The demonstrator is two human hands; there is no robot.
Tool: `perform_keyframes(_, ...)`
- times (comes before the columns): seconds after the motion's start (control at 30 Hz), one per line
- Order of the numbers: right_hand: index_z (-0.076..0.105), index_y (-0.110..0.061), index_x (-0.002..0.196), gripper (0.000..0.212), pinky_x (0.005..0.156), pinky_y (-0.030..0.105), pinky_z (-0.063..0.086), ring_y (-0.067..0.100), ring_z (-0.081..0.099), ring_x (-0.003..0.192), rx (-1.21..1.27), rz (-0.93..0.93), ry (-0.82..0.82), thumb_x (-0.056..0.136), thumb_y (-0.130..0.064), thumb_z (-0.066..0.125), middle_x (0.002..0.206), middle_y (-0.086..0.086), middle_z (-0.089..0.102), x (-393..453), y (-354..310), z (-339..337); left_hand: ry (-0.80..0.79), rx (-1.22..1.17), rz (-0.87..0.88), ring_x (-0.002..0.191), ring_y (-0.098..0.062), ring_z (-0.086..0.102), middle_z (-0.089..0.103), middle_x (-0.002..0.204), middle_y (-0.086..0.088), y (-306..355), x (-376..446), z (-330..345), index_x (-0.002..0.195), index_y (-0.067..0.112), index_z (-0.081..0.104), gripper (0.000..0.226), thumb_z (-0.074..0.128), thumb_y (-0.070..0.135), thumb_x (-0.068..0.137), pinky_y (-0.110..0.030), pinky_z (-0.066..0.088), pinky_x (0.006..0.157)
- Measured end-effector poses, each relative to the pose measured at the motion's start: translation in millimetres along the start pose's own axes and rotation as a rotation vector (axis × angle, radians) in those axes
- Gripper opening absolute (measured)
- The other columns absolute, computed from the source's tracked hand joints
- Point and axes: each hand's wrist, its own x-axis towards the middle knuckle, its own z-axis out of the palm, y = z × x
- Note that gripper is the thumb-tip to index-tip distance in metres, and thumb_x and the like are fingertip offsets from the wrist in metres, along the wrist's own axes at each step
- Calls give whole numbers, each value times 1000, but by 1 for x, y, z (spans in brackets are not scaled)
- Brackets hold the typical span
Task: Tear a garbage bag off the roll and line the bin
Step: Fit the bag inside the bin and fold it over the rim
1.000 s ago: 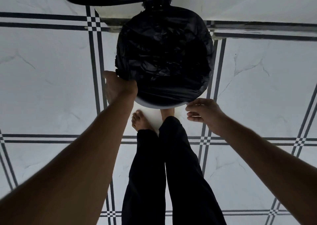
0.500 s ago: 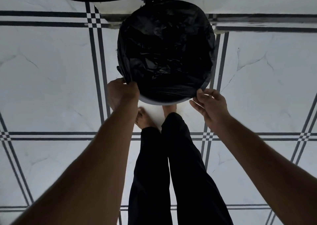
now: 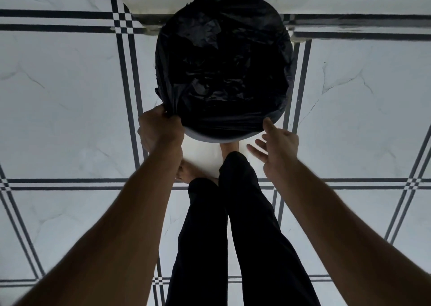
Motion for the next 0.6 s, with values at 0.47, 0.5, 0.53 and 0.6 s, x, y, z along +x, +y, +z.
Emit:
perform_keyframes(0.47, 37, -17, 118, 50, 65, 35, 63, 18, 60, 84, 8, 4, 6, 83, -13, 72, 122, 8, 53, -31, 21, 55, -60, -257, -1, 82, -29, 70, 72, 78, 2, -17, 2, 5, 80, 25, 70, 23, 58, 6, 78, -42, 57, 77)
perform_keyframes(0.5, 37, -15, 119, 48, 64, 33, 63, 17, 58, 79, 2, -2, 10, 84, -6, 68, 123, 9, 52, -31, 22, 56, -71, -305, -34, 75, -29, 68, 74, 80, -1, -17, 3, 5, 84, 24, 74, 28, 56, 4, 76, -40, 57, 72)
perform_keyframes(0.53, 36, -14, 119, 46, 63, 31, 63, 15, 56, 77, 1, -10, 9, 84, -2, 64, 124, 10, 51, -31, 22, 56, -87, -353, -63, 67, -24, 65, 75, 82, -2, -17, 3, 5, 87, 27, 76, 34, 55, 3, 75, -35, 56, 70)
perform_keyframes(0.6, 36, -14, 117, 45, 66, 32, 63, 14, 58, 74, -4, -28, 13, 84, -1, 62, 123, 10, 52, -30, 23, 56, -116, -423, -99, 66, -15, 62, 76, 80, 2, -20, 7, 7, 83, 32, 76, 37, 56, 2, 74, -33, 59, 79)
